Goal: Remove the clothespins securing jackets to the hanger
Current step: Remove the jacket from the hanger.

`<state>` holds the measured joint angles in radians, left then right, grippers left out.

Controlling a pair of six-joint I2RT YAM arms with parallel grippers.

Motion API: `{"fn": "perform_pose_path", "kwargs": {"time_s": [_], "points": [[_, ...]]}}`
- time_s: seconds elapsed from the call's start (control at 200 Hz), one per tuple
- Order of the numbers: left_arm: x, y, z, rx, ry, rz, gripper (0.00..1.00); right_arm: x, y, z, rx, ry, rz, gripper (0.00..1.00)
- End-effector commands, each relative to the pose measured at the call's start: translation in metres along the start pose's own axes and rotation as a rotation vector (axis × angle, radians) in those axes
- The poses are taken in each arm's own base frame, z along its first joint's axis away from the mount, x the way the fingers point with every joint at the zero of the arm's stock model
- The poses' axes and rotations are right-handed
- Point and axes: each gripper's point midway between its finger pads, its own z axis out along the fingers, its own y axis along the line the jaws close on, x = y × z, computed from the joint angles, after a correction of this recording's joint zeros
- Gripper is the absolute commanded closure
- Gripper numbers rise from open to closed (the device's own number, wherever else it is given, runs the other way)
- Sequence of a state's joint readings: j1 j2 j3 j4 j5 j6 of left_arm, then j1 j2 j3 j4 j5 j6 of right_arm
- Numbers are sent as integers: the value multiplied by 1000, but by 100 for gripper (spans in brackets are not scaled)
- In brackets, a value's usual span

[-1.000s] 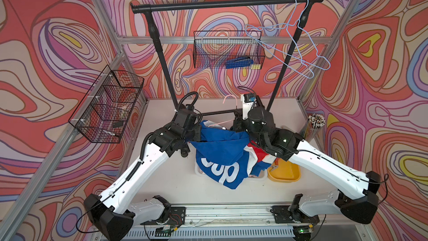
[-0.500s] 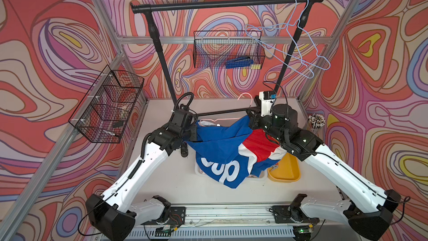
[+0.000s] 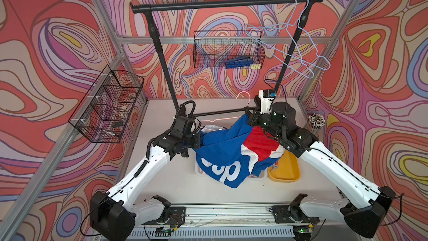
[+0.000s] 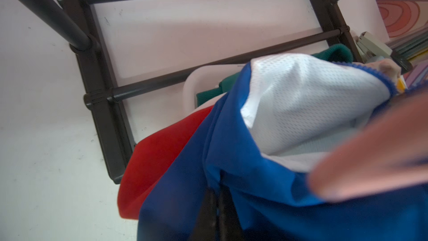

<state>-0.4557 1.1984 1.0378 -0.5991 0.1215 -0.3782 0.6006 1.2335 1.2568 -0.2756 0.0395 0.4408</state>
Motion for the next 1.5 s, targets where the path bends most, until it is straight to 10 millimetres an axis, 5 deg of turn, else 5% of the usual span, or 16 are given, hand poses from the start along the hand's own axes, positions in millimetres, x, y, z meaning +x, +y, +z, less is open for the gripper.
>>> {"fn": "perform_pose_path", "kwargs": {"time_s": [0.0, 0.145, 0.23, 0.551, 0.751, 0.876, 1.307, 1.497], "points": [[-5, -27, -5, 127, -31, 18, 81, -19, 13, 4, -61, -53, 25, 100], [-12, -22, -21, 96, -84, 34, 35, -17, 15, 7, -79, -44, 30, 100], [-14, -19, -37, 76, -117, 65, 19, -19, 13, 5, -95, -44, 41, 100], [-11, 2, -105, 37, -237, 69, 4, -31, 16, 10, -258, -6, 70, 100], [-31, -28, -154, 276, -446, 142, 14, -33, 19, 16, -466, 52, 94, 100], [-44, -35, -166, 353, -500, 154, 21, -29, 21, 17, -514, 78, 79, 100], [-73, -61, -139, 587, -371, 116, 43, -23, 28, 18, -578, 102, 74, 100], [-76, -60, -135, 593, -367, 88, 71, -21, 28, 21, -587, 112, 77, 100]]}}
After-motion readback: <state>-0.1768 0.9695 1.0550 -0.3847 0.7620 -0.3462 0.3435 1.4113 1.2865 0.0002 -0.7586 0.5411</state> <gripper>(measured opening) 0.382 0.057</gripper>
